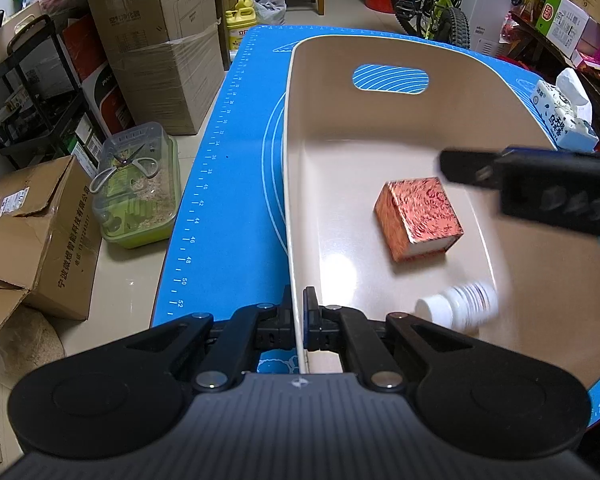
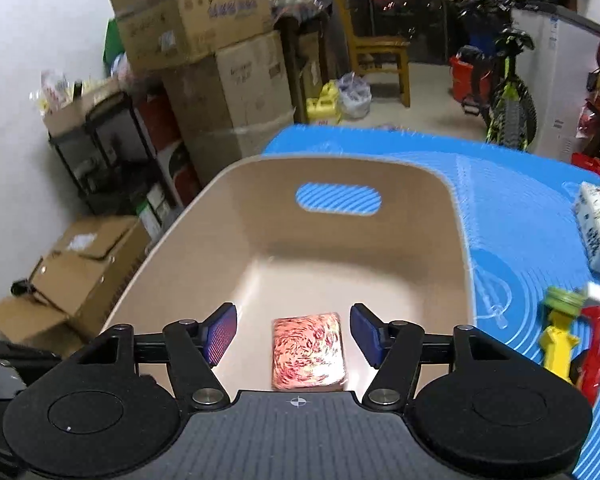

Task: Organize rigid objects
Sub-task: 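Carry the pink box into the basket and release it, then grasp the red toy figure with the right gripper, then carry the red figure into the basket and release it, then grasp the yellow tool with the red cap using the right gripper, then carry the yellow tool into the basket and open the right gripper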

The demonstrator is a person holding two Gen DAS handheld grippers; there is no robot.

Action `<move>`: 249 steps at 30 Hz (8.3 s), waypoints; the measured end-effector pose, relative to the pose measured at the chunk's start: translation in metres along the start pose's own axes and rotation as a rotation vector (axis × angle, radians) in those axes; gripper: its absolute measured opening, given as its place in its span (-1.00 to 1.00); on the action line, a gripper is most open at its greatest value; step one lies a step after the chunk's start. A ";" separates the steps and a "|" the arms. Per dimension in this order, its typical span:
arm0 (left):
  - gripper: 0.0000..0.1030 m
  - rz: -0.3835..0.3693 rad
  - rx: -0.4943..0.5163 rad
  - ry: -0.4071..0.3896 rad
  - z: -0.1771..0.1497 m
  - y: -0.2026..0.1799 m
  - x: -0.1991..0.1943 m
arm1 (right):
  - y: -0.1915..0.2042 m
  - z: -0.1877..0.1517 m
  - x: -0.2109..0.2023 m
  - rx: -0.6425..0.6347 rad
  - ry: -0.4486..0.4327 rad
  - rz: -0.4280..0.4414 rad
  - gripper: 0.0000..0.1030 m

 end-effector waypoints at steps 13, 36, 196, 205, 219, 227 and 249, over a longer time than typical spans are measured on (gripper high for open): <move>-0.91 -0.001 -0.003 0.003 0.001 0.000 -0.001 | -0.101 0.006 -0.063 0.063 -0.118 -0.179 0.51; -0.91 -0.001 -0.003 0.003 0.002 0.001 -0.001 | -0.203 -0.105 -0.035 0.104 0.076 -0.306 0.49; -0.90 0.000 -0.002 0.005 0.002 0.000 -0.001 | -0.181 -0.087 0.021 0.248 0.024 -0.387 0.02; -0.91 -0.001 -0.003 0.005 0.002 0.000 -0.001 | -0.176 -0.086 -0.014 0.202 -0.055 -0.344 -0.02; -0.91 -0.001 -0.004 0.006 0.002 0.000 -0.001 | -0.165 -0.066 -0.057 0.141 -0.124 -0.284 -0.03; -0.91 -0.001 -0.004 0.006 0.002 0.000 -0.001 | -0.146 -0.035 -0.086 0.112 -0.209 -0.232 -0.03; -0.91 -0.001 -0.003 0.006 0.002 0.000 -0.001 | -0.011 -0.006 -0.039 -0.121 -0.146 0.003 -0.03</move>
Point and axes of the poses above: each gripper's, at about its wrist camera, not at the fingertips, and x roughly the way its jaws point, y to its left, z to its top, the point moved 7 cm from there along x, roughly the way its jaws point, and after that the axes turned 3 degrees about y, right-handed, at the moved point
